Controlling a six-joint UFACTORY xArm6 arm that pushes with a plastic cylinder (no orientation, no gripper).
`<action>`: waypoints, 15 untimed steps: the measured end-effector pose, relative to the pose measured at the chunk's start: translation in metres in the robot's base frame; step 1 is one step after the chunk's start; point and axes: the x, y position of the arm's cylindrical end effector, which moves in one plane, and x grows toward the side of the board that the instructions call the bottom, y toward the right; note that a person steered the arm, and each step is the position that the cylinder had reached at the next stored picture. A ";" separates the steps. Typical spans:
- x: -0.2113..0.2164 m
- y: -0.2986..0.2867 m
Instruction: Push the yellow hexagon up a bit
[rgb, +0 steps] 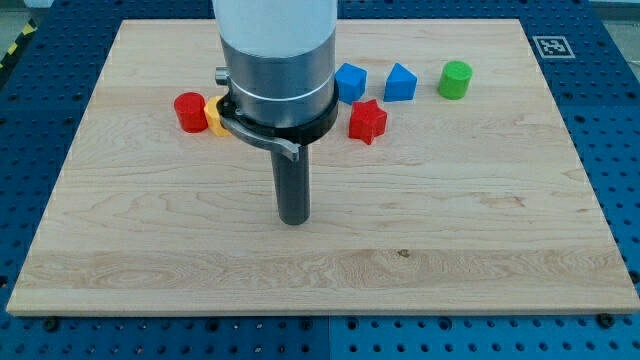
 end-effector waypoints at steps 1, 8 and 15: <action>0.001 0.000; -0.074 -0.043; -0.267 -0.108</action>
